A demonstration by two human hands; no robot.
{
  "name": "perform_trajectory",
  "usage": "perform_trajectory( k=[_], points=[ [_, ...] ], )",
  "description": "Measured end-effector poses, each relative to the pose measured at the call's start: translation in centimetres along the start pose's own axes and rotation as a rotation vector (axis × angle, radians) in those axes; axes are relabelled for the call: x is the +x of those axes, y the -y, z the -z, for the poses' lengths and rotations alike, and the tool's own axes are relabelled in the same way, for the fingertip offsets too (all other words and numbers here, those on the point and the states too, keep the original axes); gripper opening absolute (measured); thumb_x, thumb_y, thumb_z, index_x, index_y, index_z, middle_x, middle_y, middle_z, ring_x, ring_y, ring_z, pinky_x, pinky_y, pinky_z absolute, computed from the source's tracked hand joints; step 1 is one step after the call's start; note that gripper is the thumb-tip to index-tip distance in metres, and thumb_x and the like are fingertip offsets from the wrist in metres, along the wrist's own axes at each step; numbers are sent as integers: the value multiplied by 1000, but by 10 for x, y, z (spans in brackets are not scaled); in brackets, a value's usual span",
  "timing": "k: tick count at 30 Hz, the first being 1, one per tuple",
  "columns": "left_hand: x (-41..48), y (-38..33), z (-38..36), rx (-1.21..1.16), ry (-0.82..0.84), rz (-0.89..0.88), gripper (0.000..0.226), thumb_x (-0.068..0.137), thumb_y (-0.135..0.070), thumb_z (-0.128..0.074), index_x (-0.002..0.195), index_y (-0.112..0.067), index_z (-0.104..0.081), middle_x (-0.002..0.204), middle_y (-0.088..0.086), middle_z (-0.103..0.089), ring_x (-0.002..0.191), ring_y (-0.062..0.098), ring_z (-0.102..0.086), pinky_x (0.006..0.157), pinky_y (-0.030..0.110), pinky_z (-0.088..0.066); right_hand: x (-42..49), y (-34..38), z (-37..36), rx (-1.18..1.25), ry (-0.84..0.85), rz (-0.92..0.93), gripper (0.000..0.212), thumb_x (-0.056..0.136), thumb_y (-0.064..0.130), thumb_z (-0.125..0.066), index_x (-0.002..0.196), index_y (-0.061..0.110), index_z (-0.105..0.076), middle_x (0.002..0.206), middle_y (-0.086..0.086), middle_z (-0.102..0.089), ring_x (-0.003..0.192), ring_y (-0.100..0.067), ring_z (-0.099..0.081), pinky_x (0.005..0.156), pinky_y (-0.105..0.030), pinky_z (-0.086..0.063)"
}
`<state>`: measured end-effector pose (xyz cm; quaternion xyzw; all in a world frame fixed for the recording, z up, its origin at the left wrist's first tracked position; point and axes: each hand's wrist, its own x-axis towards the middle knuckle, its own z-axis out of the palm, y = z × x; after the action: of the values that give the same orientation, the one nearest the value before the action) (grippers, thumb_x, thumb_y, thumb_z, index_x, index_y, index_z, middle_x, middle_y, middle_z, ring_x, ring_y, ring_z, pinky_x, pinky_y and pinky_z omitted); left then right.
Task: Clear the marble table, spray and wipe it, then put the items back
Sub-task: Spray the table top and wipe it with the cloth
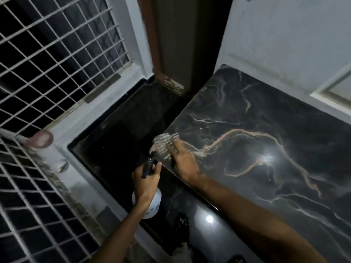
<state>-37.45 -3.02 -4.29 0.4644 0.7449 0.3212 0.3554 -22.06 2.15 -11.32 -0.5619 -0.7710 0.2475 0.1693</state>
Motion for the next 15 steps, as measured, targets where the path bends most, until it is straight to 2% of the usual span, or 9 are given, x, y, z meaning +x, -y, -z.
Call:
perform_trajectory(
  k=[2,3,7,10,11,12,14,15],
  points=[
    [11,0,6,-2,-16,11,28,89,-22,-76,64,-11,-70,58,-1,-68,58,9,-66,59,26,-49,6,5,-11,-42,128,225,78,82,-1,-56,154,18,-35,166,-11,-19,153,-30,-21,119,-46,-33],
    [16,-1,8,-8,-23,21,27,89,-22,-76,65,-10,-71,60,-1,-69,58,9,-66,60,24,-49,19,-1,-8,-35,138,248,74,85,2,-55,154,19,-34,166,-11,-19,153,-30,-22,119,-46,-34],
    [35,-13,6,13,-34,8,30,89,-25,-76,65,-9,-70,61,0,-69,62,14,-67,64,27,-50,61,3,16,14,2,11,65,87,2,-50,151,12,-40,162,-16,-26,151,-33,-24,115,-46,-39],
    [41,-26,0,15,-26,-16,28,89,-24,-75,66,-8,-71,61,3,-70,61,19,-68,65,37,-57,40,-5,19,-52,75,188,73,83,-4,-53,153,12,-38,164,-15,-23,153,-31,-18,121,-43,-30],
    [44,-31,-3,19,-23,-27,28,88,-22,-75,65,-8,-71,60,4,-69,61,19,-68,64,39,-57,37,-21,31,-64,69,167,73,83,-3,-54,153,14,-39,165,-13,-23,153,-30,-19,123,-41,-26],
    [46,-39,-6,12,-23,-34,27,87,-21,-76,65,-7,-70,59,4,-69,60,18,-68,63,38,-57,39,-40,46,-41,11,62,69,86,0,-53,151,17,-41,165,-11,-23,152,-29,-23,123,-40,-27],
    [49,-56,-17,-12,-12,-39,28,87,-20,-77,63,-7,-70,58,2,-68,59,15,-68,63,33,-55,46,-79,82,27,-168,-296,61,88,5,-50,147,19,-44,160,-8,-26,144,-33,-35,116,-43,-37],
    [49,-65,-22,-23,-7,-43,28,87,-21,-78,63,-9,-69,58,1,-68,59,12,-68,65,29,-54,48,-89,90,46,-213,-401,61,87,4,-50,146,18,-44,158,-9,-27,140,-35,-39,113,-46,-40]
  ],
)
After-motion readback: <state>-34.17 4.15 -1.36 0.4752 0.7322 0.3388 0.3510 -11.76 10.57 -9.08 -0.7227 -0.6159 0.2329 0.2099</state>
